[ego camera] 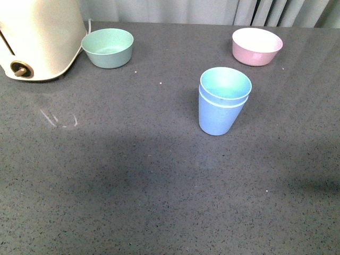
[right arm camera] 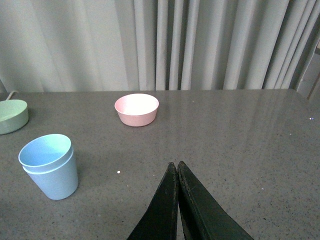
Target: Stack blue cups with both arms
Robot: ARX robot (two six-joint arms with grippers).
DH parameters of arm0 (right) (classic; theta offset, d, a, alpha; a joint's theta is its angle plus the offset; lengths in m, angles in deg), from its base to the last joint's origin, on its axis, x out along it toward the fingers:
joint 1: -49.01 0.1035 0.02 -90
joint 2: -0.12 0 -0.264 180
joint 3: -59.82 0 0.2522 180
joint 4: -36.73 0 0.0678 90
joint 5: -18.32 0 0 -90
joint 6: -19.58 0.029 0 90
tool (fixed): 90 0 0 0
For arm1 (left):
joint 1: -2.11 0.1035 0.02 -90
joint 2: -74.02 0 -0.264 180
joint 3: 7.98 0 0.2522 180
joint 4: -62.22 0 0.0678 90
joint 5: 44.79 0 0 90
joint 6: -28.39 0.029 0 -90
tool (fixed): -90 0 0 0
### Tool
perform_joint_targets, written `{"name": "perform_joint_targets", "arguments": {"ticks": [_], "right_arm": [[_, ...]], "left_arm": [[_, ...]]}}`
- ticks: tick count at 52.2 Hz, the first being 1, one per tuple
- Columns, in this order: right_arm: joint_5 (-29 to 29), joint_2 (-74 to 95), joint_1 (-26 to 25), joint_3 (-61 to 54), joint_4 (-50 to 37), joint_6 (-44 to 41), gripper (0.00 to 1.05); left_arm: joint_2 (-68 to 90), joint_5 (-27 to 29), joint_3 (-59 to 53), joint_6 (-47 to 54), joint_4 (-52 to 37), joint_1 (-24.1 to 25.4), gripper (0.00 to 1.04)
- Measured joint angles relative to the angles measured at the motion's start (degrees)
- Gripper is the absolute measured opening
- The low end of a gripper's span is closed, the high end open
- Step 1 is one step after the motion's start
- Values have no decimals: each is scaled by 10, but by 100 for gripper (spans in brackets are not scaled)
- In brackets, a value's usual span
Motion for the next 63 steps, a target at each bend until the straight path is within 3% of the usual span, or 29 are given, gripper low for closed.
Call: {"name": "perform_joint_targets", "arguments": {"ticks": [13,30,39,63], "right_arm": [[0,0,0,0,0,0,4],[0,0,0,0,0,0,60],[0,0,0,0,0,0,95],[0,0,0,0,0,0,96]], "left_arm": [[0,0,0,0,0,0,96],[0,0,0,0,0,0,96],[0,0,0,0,0,0,96],[0,0,0,0,0,0,96]]}}
